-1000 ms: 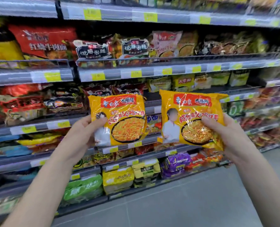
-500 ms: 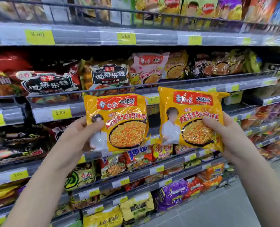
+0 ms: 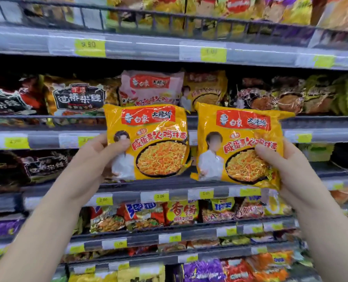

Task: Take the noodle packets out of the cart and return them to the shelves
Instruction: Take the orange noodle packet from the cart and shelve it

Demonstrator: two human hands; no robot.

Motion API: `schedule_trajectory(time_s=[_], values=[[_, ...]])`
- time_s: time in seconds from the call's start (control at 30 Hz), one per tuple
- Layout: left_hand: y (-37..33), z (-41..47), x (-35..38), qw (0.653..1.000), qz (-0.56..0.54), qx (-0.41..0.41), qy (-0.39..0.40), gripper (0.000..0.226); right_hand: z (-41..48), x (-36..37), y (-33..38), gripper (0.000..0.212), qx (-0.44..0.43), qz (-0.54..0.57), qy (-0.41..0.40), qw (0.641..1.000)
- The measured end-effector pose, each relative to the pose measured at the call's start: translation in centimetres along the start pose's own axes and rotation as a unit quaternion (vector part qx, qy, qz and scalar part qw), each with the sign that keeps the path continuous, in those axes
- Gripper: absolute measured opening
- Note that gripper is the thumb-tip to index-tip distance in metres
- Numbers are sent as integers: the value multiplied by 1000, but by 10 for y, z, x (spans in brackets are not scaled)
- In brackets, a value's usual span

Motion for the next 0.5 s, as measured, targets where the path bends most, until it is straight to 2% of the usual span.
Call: schedule_trajectory(time_s=[0.1,0.17,0.2,0.23,0.3,0.5], values=[[4,2,27,999,-17,10,-28,16,23,-31,4,67,5,6,27,1000],[2,2,39,998,-28,21,-44,26,36,-43,9,50,8,29,47,998],[1,1,43,998,-31,24,-57,39,43,-48,11,45,8,31,55,998],[-1,0,47,997,-29,31,-65,52,50,-52,12,43,7,29,64,997],[-7,-1,54,997,-16,41,-67,64,62,-56,14,42,5,29,77,997],[-16,3,70,997,-2,52,-64,67,110,-57,22,47,-2,40,95,995]])
Point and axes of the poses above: each hand's wrist, its own z-axis towards the middle knuckle, its own x-axis out of the palm, y = z × x, the point moved 4 cm from there along z, towards the middle knuckle, and after that the axes turned 5 degrees about -x, right-handed, at the moved point
